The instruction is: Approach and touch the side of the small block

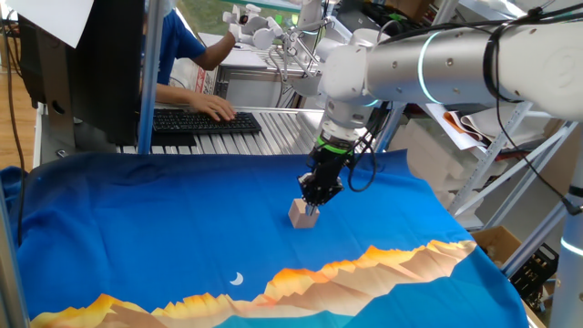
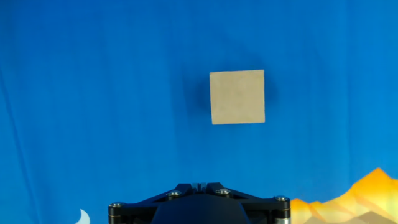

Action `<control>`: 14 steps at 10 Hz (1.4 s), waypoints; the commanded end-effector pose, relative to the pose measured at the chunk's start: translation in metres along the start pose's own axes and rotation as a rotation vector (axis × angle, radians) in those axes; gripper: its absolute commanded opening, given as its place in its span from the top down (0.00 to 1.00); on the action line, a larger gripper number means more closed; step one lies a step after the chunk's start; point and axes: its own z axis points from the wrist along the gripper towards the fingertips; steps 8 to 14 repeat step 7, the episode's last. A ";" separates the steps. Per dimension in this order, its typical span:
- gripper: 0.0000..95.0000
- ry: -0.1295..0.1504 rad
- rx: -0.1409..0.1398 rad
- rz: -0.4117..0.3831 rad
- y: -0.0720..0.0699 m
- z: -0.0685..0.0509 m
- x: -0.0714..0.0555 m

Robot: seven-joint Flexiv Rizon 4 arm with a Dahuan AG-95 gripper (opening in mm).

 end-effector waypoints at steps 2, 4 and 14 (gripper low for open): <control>1.00 0.009 -0.004 -0.002 0.000 0.000 -0.002; 1.00 0.009 -0.004 -0.002 0.001 0.000 -0.002; 1.00 0.008 -0.004 -0.004 0.001 0.000 -0.001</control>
